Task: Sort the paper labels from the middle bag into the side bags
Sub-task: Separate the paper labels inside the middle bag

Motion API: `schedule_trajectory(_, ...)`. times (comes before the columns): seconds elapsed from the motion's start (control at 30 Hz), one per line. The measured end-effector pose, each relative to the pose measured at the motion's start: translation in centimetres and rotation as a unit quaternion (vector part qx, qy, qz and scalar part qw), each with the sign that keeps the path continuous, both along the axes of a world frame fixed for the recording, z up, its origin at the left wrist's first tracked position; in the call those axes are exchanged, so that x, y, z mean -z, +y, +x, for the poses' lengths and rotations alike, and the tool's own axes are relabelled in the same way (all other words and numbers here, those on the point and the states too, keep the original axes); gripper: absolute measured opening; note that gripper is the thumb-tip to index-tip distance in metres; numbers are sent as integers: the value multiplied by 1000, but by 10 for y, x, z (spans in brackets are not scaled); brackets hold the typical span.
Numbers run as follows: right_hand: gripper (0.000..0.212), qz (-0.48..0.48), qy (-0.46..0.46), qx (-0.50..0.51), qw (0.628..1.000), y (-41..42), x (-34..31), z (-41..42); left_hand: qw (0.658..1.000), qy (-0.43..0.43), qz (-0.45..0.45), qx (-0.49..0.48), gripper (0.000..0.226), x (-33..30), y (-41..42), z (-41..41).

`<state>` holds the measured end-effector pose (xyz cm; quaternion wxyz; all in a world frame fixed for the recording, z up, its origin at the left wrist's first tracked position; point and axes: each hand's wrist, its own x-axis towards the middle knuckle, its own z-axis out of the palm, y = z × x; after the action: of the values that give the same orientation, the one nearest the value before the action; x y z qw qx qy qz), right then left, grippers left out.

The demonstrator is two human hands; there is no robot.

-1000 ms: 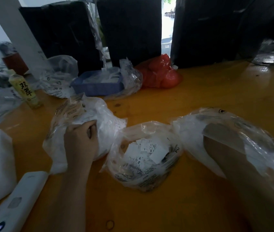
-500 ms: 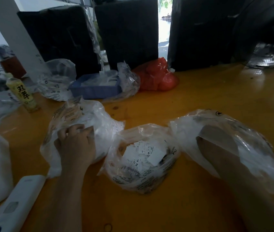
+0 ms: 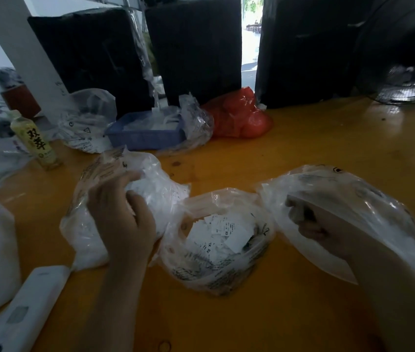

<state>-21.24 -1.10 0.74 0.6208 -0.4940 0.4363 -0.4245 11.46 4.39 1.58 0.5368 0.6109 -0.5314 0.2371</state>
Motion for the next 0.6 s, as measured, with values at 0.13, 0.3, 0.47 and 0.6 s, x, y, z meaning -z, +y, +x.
schedule_trajectory(0.13, 21, 56, -22, -144, 988, 12, -5, 4, 974, 24, 64, 217, 30, 12, 2, -41)
schedule_trajectory(0.3, 29, 2, 47, -98, 994, 15, 0, 16, 898, 117, 235, 352, 33, 28, 7, -72)
schedule_trajectory(0.47, 30, -135, 310, 87, 937, 10, 9, 32, 884, 113, 289, 351, 28, 37, 3, -79)
schedule_trajectory(0.6, 21, -243, 263, 97, 929, 19, 12, 44, 871, 139, 306, 357, 27, 37, 2, -80)
